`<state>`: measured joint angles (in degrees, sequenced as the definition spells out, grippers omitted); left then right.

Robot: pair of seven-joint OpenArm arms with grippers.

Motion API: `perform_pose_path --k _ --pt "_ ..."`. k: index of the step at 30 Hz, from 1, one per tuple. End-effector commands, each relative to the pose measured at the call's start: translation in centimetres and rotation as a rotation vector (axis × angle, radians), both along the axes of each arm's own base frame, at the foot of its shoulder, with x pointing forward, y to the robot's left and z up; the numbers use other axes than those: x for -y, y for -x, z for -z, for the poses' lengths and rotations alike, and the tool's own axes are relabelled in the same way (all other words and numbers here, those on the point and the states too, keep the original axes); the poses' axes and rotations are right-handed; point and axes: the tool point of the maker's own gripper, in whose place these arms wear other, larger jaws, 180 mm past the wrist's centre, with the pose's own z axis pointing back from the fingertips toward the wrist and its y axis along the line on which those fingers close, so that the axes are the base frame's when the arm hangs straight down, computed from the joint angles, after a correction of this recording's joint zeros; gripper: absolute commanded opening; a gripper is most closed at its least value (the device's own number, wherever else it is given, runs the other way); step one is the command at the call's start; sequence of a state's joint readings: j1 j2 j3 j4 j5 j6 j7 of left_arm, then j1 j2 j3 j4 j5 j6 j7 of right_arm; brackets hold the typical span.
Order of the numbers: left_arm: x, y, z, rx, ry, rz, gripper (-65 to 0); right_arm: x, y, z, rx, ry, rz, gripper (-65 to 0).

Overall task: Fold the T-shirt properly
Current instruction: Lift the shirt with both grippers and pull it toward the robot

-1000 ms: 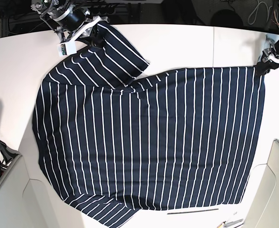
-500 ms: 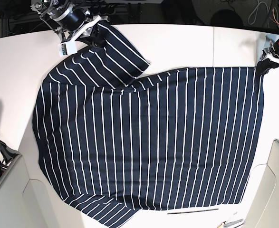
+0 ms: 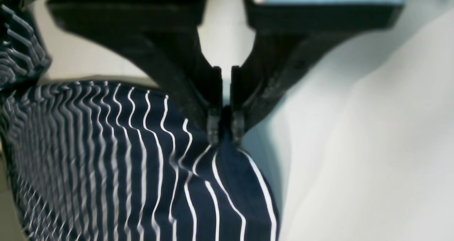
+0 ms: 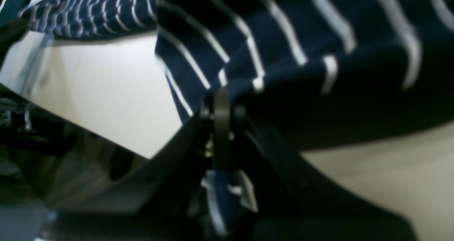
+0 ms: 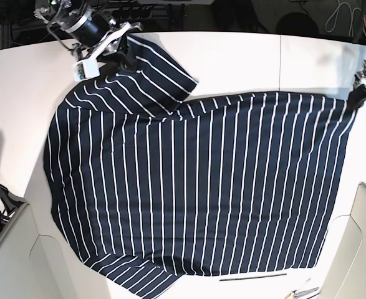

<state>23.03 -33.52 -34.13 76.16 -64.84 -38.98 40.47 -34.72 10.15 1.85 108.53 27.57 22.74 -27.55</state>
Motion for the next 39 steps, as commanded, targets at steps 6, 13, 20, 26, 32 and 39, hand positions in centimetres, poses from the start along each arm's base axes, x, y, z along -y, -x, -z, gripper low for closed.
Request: perform_pose_path --k 6,13,20,26,32,39 --pt "-0.3 -1.5 -3.0 0.079 -0.044 0.039 -65.0 1.2 -2.0 -3.9 0.113 -0.021 0.038 -65.0" --pt "-1.1 -3.1 -4.7 0.17 -0.09 0.013 -65.0 3.2 -5.3 -6.2 0.22 0.01 0.081 -65.0" --pt "-0.9 -5.9 -5.6 0.199 -0.167 0.047 -65.0 4.6 -9.6 -8.1 0.333 0.067 0.101 -65.0" --pt "-1.1 -8.5 -6.7 0.245 -0.267 0.051 -65.0 5.8 -13.5 -8.4 0.381 0.101 0.114 -65.0" --pt "0.0 -10.5 -5.8 0.218 -0.356 0.075 -65.0 7.3 -17.7 -9.2 0.421 0.128 0.12 -65.0" --pt "-0.1 -13.5 -7.7 0.271 -0.418 0.044 -65.0 9.5 -22.7 -11.1 0.475 0.177 0.144 -65.0"
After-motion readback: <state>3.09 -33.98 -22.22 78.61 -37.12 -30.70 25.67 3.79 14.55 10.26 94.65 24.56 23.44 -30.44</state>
